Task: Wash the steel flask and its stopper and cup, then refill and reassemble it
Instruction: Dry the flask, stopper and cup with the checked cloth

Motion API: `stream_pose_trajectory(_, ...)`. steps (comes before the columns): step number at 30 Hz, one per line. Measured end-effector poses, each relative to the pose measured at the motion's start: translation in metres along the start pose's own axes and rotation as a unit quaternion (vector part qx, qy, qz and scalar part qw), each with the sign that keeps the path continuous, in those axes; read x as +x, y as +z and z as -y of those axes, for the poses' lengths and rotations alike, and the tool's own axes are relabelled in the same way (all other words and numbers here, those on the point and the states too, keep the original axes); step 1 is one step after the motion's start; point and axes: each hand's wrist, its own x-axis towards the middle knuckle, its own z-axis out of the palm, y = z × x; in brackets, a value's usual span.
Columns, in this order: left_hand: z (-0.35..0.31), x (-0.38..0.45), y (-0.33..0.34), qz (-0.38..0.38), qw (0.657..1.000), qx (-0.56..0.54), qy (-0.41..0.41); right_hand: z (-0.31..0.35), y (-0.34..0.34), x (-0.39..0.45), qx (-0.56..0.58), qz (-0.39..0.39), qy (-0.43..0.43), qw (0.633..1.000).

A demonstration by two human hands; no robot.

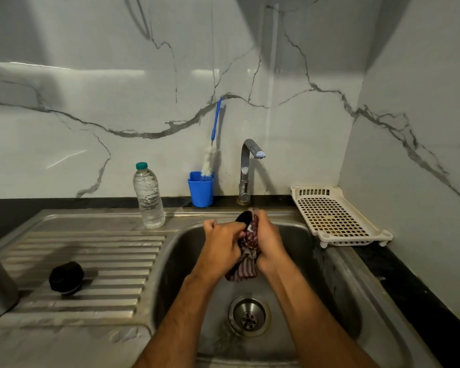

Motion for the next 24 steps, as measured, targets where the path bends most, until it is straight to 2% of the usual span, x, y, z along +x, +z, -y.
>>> stream_pose_trajectory(1,0.002,0.001,-0.001,0.010,0.999,0.032,0.012,0.001,-0.004,0.000,0.043,0.025,0.058,0.997)
stream_pose_trajectory(2,0.002,0.001,0.000,0.024,0.999,0.024,0.004,0.002,-0.006,0.000,0.042,0.031,0.069,0.996)
stream_pose_trajectory(3,-0.001,0.001,0.002,0.026,0.998,-0.051,-0.034,-0.002,-0.005,0.003,0.013,0.016,0.040,0.999)
stream_pose_trajectory(5,-0.008,0.002,0.008,-0.006,0.968,-0.212,-0.137,-0.009,0.000,0.004,-0.126,-0.037,-0.108,0.985)
stream_pose_trajectory(6,-0.009,0.003,0.011,-0.026,0.957,-0.241,-0.162,-0.009,0.004,-0.001,-0.173,-0.064,-0.171,0.968)
stream_pose_trajectory(8,-0.004,0.001,0.013,-0.051,0.972,-0.192,-0.125,-0.009,0.006,-0.004,-0.171,-0.074,-0.194,0.963)
stream_pose_trajectory(9,-0.002,-0.001,0.011,-0.048,0.982,-0.164,-0.079,-0.005,0.005,-0.002,-0.120,-0.047,-0.141,0.982)
stream_pose_trajectory(10,0.002,0.000,0.009,-0.033,0.991,-0.127,-0.029,0.002,0.002,-0.003,-0.057,-0.008,-0.050,0.997)
stream_pose_trajectory(11,0.005,0.001,0.006,-0.019,0.997,-0.078,0.016,0.006,-0.003,-0.005,0.011,0.028,0.041,0.999)
stream_pose_trajectory(12,0.006,0.003,0.003,-0.016,0.998,-0.037,0.041,0.010,-0.007,-0.007,0.050,0.048,0.091,0.993)
stream_pose_trajectory(13,0.006,0.003,0.002,-0.016,0.999,-0.020,0.041,0.010,-0.008,-0.004,0.051,0.044,0.097,0.993)
stream_pose_trajectory(17,-0.004,0.003,0.008,-0.082,0.985,-0.146,-0.042,0.006,0.002,-0.003,-0.036,-0.034,-0.005,0.999)
stream_pose_trajectory(19,-0.004,0.001,0.011,-0.088,0.990,-0.108,-0.027,0.006,0.006,-0.003,-0.039,-0.057,-0.012,0.998)
stream_pose_trajectory(22,-0.008,-0.001,0.006,-0.093,0.994,0.026,0.045,0.008,0.004,-0.004,0.028,-0.051,0.080,0.995)
stream_pose_trajectory(24,-0.005,0.001,0.004,-0.085,0.990,0.080,0.075,0.007,0.002,-0.003,0.042,-0.056,0.111,0.991)
